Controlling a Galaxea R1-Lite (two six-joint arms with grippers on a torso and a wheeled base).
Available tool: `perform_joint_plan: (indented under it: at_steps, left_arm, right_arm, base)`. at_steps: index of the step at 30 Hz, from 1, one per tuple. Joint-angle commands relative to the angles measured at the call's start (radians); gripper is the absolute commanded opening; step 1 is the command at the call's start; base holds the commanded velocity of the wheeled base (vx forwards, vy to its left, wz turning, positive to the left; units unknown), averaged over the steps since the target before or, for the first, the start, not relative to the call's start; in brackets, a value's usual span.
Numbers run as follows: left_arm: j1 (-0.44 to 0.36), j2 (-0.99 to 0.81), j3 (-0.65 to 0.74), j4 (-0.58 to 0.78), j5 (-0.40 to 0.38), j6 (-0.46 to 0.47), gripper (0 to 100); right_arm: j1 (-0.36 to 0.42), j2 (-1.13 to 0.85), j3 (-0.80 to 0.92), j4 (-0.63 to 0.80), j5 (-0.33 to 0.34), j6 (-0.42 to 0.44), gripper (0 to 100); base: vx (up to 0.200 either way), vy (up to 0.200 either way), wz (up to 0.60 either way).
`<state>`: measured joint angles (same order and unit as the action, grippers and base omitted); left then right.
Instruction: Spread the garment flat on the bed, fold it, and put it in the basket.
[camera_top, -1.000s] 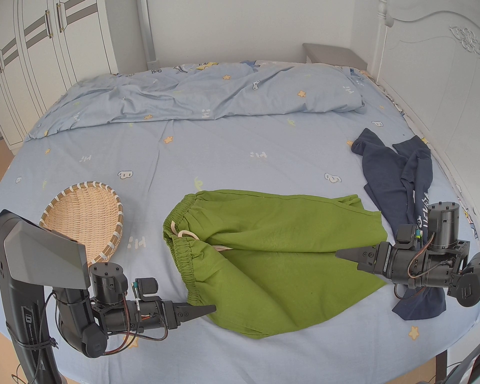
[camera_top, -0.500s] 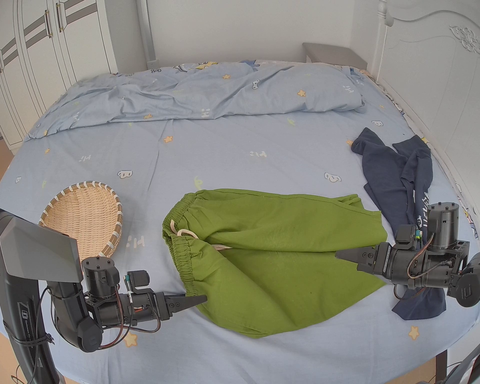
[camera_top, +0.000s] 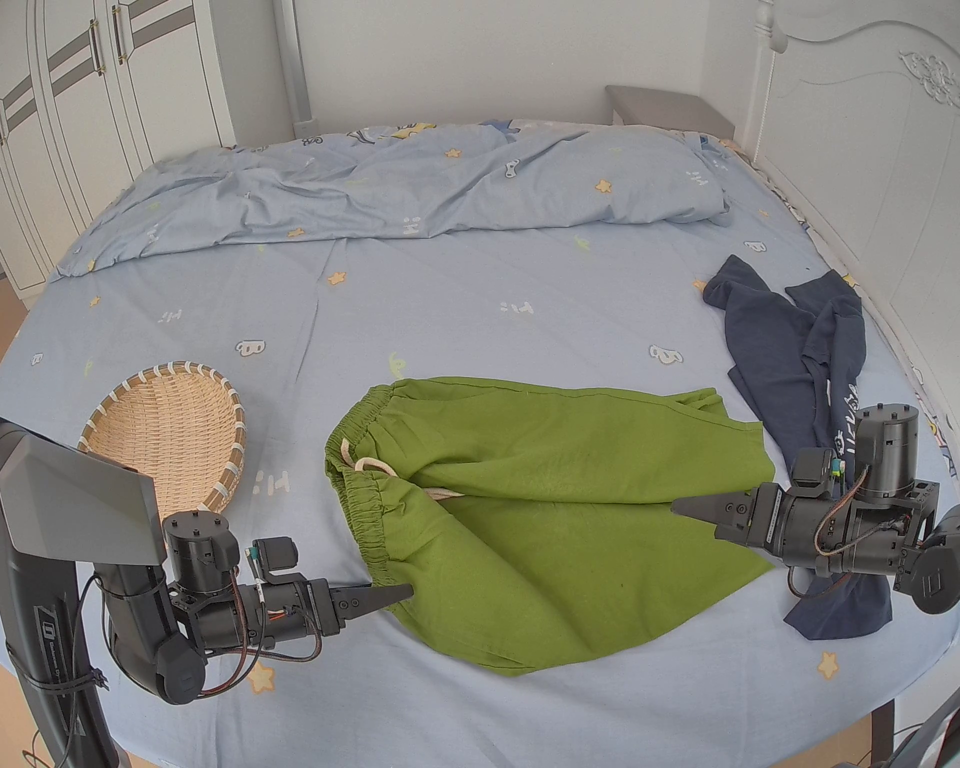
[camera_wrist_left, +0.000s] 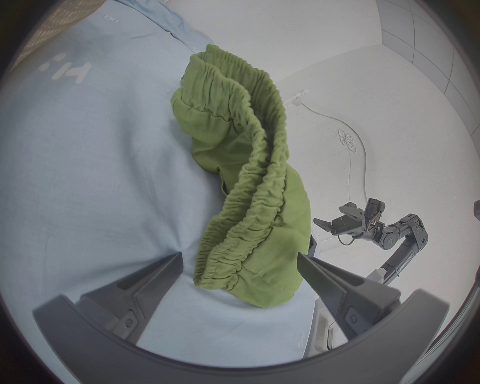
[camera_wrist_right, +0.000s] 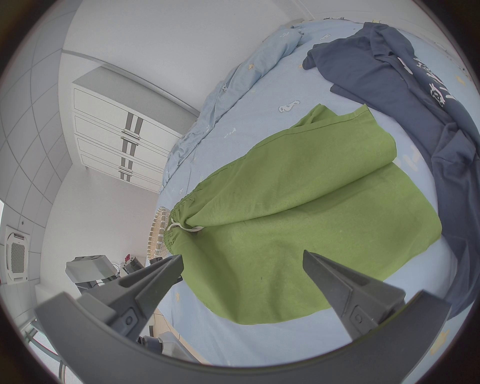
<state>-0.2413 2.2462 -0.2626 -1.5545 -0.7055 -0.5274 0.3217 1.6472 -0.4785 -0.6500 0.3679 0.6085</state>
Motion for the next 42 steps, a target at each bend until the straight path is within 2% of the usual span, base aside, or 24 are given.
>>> perform_joint_plan:
  at_steps: [1, 3, 4, 15, 21, 27, 28, 32, 35, 37, 38, 41, 42]
  left_arm:
    - [-0.012, 0.000, 0.009, -0.016, -0.008, 0.000, 100]
    - [-0.018, 0.000, 0.009, -0.016, -0.008, 0.000, 100]
    - [-0.020, 0.001, 0.009, -0.016, -0.008, 0.000, 0]
    - [-0.018, 0.001, 0.020, -0.016, -0.008, 0.003, 0]
    - [0.007, -0.065, 0.057, -0.016, -0.008, -0.008, 0]
    - [0.083, -0.178, 0.154, -0.016, -0.026, -0.023, 0]
    - [0.140, -0.208, 0.218, -0.016, -0.026, -0.016, 0]
    - [0.214, -0.241, 0.263, -0.009, -0.032, -0.019, 0]
    - [0.266, -0.323, 0.263, 0.132, -0.040, -0.017, 0]
    - [0.269, -0.335, 0.263, 0.145, -0.042, -0.017, 0]
    - [0.275, -0.442, 0.261, 0.280, -0.071, -0.017, 0]
    - [0.270, -0.527, 0.255, 0.373, -0.072, -0.019, 0]
    - [0.266, -0.579, 0.240, 0.458, -0.072, -0.019, 0]
  right_arm:
    - [-0.003, 0.003, 0.001, -0.008, -0.001, 0.000, 100]
    - [-0.004, 0.005, 0.003, -0.011, -0.001, 0.000, 100]
    - [-0.004, 0.005, 0.005, -0.011, -0.001, 0.000, 100]
    - [-0.006, 0.005, 0.005, -0.011, -0.001, 0.000, 100]
    - [-0.009, 0.002, 0.003, -0.011, 0.000, 0.000, 100]
    - [-0.001, -0.004, 0.006, 0.001, 0.006, -0.009, 100]
    - [0.000, -0.012, 0.008, 0.013, 0.008, -0.013, 100]
    - [0.002, -0.032, 0.008, 0.052, 0.008, -0.018, 100]
    - [0.002, -0.033, 0.012, 0.066, 0.008, -0.019, 100]
    - [0.002, -0.033, 0.012, 0.066, 0.008, -0.019, 100]
    - [0.002, -0.033, 0.026, 0.066, 0.008, -0.019, 100]
    - [0.002, -0.032, 0.040, 0.066, 0.006, -0.021, 100]
    - [-0.004, -0.029, 0.049, 0.066, 0.006, -0.035, 100]
  base:
    - [0.000, 0.000, 0.00]
    - [0.000, 0.000, 0.00]
    - [0.000, 0.000, 0.00]
    - [0.000, 0.000, 0.00]
    - [0.000, 0.000, 0.00]
    - [0.000, 0.000, 0.00]
    - [0.000, 0.000, 0.00]
    - [0.000, 0.000, 0.00]
    - [0.000, 0.000, 0.00]
    - [0.000, 0.000, 0.00]
    - [0.000, 0.000, 0.00]
    - [0.000, 0.000, 0.00]
    - [0.000, 0.000, 0.00]
